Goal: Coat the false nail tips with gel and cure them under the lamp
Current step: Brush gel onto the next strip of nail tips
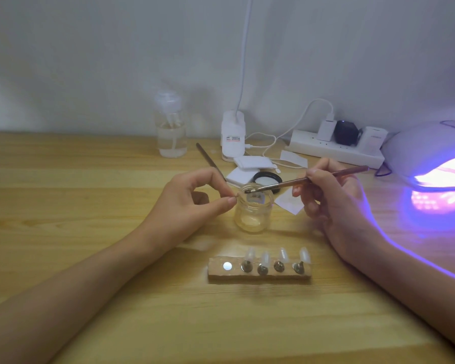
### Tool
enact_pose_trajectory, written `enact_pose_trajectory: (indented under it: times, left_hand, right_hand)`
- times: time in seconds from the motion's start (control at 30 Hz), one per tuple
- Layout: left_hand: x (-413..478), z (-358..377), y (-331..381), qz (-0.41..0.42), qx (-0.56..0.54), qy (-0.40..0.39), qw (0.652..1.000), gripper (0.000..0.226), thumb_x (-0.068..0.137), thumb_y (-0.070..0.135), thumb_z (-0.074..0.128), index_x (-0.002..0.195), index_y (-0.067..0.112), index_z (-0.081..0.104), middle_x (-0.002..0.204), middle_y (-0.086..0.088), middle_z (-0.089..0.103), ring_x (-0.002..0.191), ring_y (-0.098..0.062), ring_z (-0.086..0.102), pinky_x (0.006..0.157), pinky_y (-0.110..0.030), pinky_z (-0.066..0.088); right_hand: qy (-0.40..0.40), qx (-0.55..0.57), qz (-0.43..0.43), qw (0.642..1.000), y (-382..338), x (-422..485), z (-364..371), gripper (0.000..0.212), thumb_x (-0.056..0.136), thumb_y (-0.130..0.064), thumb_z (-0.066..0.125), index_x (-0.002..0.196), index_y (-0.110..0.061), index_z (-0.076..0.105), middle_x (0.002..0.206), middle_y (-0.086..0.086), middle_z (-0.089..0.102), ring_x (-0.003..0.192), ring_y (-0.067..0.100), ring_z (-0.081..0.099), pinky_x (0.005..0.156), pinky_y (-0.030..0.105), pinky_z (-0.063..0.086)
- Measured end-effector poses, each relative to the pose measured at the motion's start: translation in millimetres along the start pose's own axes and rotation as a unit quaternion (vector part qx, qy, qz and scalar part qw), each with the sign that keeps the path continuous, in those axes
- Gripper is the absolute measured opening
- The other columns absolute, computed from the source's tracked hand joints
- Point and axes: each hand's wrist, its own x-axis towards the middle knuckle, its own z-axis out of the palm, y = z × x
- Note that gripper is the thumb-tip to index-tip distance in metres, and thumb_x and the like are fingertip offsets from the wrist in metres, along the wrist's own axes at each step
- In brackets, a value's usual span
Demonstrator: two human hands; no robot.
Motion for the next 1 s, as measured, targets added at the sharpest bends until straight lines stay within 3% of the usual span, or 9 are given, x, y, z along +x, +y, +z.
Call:
enact_pose_trajectory:
  times: [0.07,0.17,0.33,0.47,0.6,0.77,0.83,0.93,1.0]
  left_hand:
    - [0,0,0,-0.001,0.001,-0.002,1.0,0.012,0.084,0.014,0.077,0.079,0.012,0.066,0.09,-0.006,0.068,0.054,-0.017,0.041,0.055,-0.028,0.033]
    - [0,0,0,0.0,0.001,-0.001,1.0,0.012,0.084,0.014,0.077,0.078,0.012,0.066,0.09,-0.006,0.068,0.054,-0.017,0.041,0.054,-0.027,0.033]
    - [-1,0,1,0.002,0.003,-0.003,1.0,0.012,0.084,0.014,0.077,0.079,0.012,0.066,0.089,-0.001,0.068,0.053,-0.014,0.041,0.052,-0.021,0.034]
    - [0,-1,1,-0.002,0.003,-0.004,1.0,0.011,0.084,0.014,0.076,0.079,0.012,0.066,0.087,0.004,0.07,0.056,-0.014,0.045,0.056,-0.018,0.038]
    - [-1,-1,1,-0.01,-0.002,-0.011,1.0,0.009,0.085,0.014,0.075,0.08,0.015,0.068,0.087,0.01,0.071,0.056,-0.012,0.045,0.055,-0.013,0.039]
    - [6,-15,16,-0.013,-0.053,0.009,0.998,0.005,0.087,0.015,0.071,0.086,0.02,0.07,0.091,0.004,0.074,0.056,-0.007,0.048,0.054,-0.017,0.043]
    - [9,-27,27,0.034,-0.01,-0.021,0.999,0.008,0.087,0.016,0.072,0.086,0.023,0.07,0.09,0.006,0.075,0.06,-0.004,0.051,0.055,-0.018,0.043]
    - [5,-39,37,0.087,0.104,-0.143,0.98,0.002,0.088,0.021,0.072,0.089,0.021,0.071,0.092,0.009,0.075,0.064,-0.008,0.05,0.055,-0.033,0.044]
    - [-5,-41,35,0.08,0.105,-0.19,0.973,0.008,0.086,0.027,0.069,0.09,0.021,0.072,0.093,0.008,0.075,0.063,-0.011,0.051,0.054,-0.029,0.045]
  right_hand:
    - [-0.007,0.006,-0.006,1.0,-1,0,0,0.027,0.093,-0.019,0.054,0.067,-0.024,0.049,0.064,0.005,0.063,0.047,0.012,0.036,0.045,0.023,0.019]
    - [-0.018,-0.013,-0.004,1.0,-1,-1,3,0.023,0.089,-0.024,0.057,0.067,-0.025,0.05,0.066,0.006,0.065,0.046,0.011,0.038,0.042,0.017,0.026]
    - [0.007,-0.004,-0.008,1.0,-1,0,0,0.03,0.096,-0.014,0.052,0.067,-0.023,0.048,0.064,0.007,0.063,0.047,0.013,0.033,0.045,0.024,0.018]
    - [-0.012,-0.026,-0.009,1.0,-1,-1,1,0.021,0.088,-0.023,0.056,0.07,-0.021,0.046,0.064,0.005,0.064,0.045,0.01,0.037,0.042,0.017,0.026]
    - [0.02,-0.002,0.003,1.0,1,2,-4,0.03,0.094,-0.014,0.053,0.065,-0.024,0.047,0.062,0.005,0.063,0.043,0.01,0.034,0.038,0.017,0.025]
    - [0.025,0.012,0.006,1.0,2,4,-7,0.031,0.091,-0.016,0.051,0.062,-0.026,0.049,0.061,0.004,0.061,0.043,0.011,0.033,0.041,0.02,0.021]
    - [0.026,0.014,0.011,1.0,2,5,-7,0.036,0.095,-0.013,0.049,0.062,-0.026,0.049,0.06,0.003,0.061,0.042,0.01,0.033,0.041,0.02,0.02]
    - [0.033,0.024,0.02,0.999,2,5,-6,0.037,0.097,-0.01,0.047,0.063,-0.026,0.048,0.059,0.002,0.061,0.041,0.009,0.033,0.04,0.019,0.02]
    - [0.038,0.027,0.024,0.999,1,5,-6,0.038,0.098,-0.01,0.047,0.063,-0.025,0.049,0.058,0.002,0.06,0.04,0.009,0.033,0.039,0.018,0.021]
